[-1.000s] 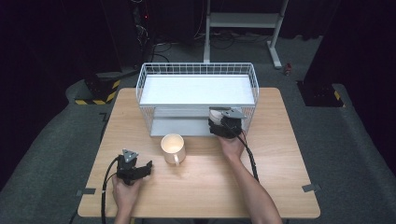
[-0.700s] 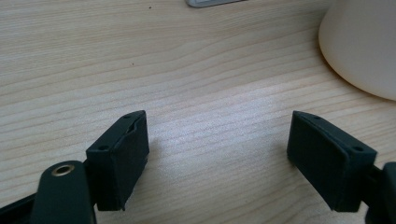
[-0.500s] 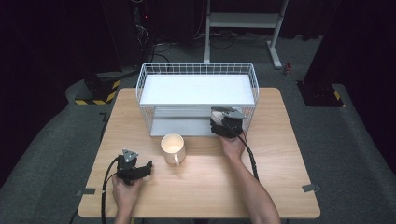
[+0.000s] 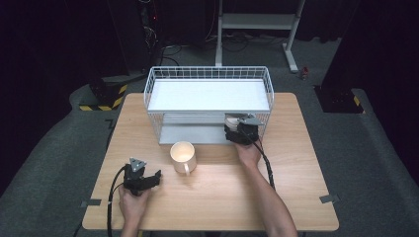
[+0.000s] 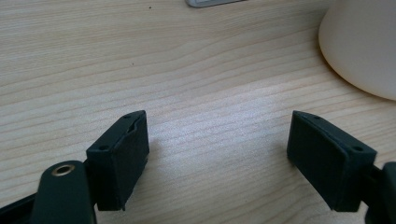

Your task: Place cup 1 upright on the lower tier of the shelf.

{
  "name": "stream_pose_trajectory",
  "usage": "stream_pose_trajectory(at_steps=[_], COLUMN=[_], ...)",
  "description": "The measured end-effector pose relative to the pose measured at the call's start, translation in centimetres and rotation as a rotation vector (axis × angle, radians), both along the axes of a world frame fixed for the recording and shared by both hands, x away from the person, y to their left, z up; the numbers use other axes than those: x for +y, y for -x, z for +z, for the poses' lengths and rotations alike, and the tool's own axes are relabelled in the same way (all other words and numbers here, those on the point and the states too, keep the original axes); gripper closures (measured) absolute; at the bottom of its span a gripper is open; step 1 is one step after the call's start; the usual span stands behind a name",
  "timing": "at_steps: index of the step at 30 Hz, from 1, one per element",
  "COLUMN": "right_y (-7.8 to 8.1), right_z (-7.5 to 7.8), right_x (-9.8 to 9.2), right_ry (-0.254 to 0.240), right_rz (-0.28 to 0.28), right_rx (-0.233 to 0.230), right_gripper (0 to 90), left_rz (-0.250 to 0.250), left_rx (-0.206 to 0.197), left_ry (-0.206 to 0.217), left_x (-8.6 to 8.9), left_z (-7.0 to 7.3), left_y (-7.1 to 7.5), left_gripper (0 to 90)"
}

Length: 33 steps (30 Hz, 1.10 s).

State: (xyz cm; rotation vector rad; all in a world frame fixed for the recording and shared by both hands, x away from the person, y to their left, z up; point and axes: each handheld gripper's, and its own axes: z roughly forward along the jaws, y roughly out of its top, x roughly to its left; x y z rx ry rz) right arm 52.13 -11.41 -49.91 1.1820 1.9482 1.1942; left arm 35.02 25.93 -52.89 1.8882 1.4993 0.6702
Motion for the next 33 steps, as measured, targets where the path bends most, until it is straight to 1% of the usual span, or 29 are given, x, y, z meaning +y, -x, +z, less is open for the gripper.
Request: stream_pose_trajectory(at_steps=[4,6,7,8,10,12,13,14,15,17,18,19,20,23,27,28,31,33], right_y=[-0.1,-0.2,-0.1,-0.1,-0.1,-0.1,-0.1,-0.1,-0.1,0.0,0.0,0.1,0.2,0.4,0.7,0.8,1.0,1.3], right_z=[-0.1,-0.1,-0.1,-0.1,0.0,0.0,-0.1,0.0,0.0,0.1,0.2,0.3,0.4,0.6,0.7,0.8,0.9,1.0], right_x=[-0.2,-0.3,-0.3,-0.3,-0.4,-0.4,-0.5,-0.6,-0.6,-0.5,-0.6,-0.6,-0.6,-0.7,-0.8,-1.0,-1.0,-1.3], right_ry=[-0.012,-0.005,-0.012,-0.006,0.001,0.002,-0.002,-0.012,-0.012,-0.029,-0.021,-0.03,-0.029,-0.022,-0.015,-0.004,-0.013,-0.015], right_rz=[-0.003,0.007,0.004,0.006,0.001,0.002,0.007,0.01,0.01,0.0,0.009,0.008,0.015,0.021,0.025,0.031,0.028,0.03], right_rx=[0.001,-0.006,0.001,0.0,0.012,0.019,0.02,0.019,0.019,0.018,0.002,0.008,0.003,0.009,0.031,0.03,0.039,0.037], right_gripper=[18.7,18.7,18.6,18.5,17.7,13.7,13.2,9.6,9.6,8.1,7.9,7.9,7.8,7.6,7.4,7.4,7.4,7.5], left_rz=[0.0,0.0,0.0,0.0,0.0,0.0,0.0,0.0,0.0,0.0,0.0,0.0,0.0,0.0,0.0,0.0,0.0,0.0], left_rx=[0.0,0.0,0.0,0.0,0.0,0.0,0.0,0.0,0.0,0.0,0.0,0.0,0.0,0.0,0.0,0.0,0.0,0.0], left_ry=[0.0,0.0,0.0,0.0,0.0,0.0,0.0,0.0,0.0,0.0,0.0,0.0,0.0,0.0,0.0,0.0,0.0,0.0], left_x=[0.0,0.0,0.0,0.0,0.0,0.0,0.0,0.0,0.0,0.0,0.0,0.0,0.0,0.0,0.0,0.0,0.0,0.0], left_z=[0.0,0.0,0.0,0.0,0.0,0.0,0.0,0.0,0.0,0.0,0.0,0.0,0.0,0.0,0.0,0.0,0.0,0.0], left_y=[0.0,0.0,0.0,0.0,0.0,0.0,0.0,0.0,0.0,0.0,0.0,0.0,0.0,0.0,0.0,0.0,0.0,0.0], left_gripper=[21.2,21.2,21.2,21.2,21.2,21.2,21.2,21.2,21.2,21.2,21.2,21.2,21.2,21.2,21.2,21.2,21.2,21.2])
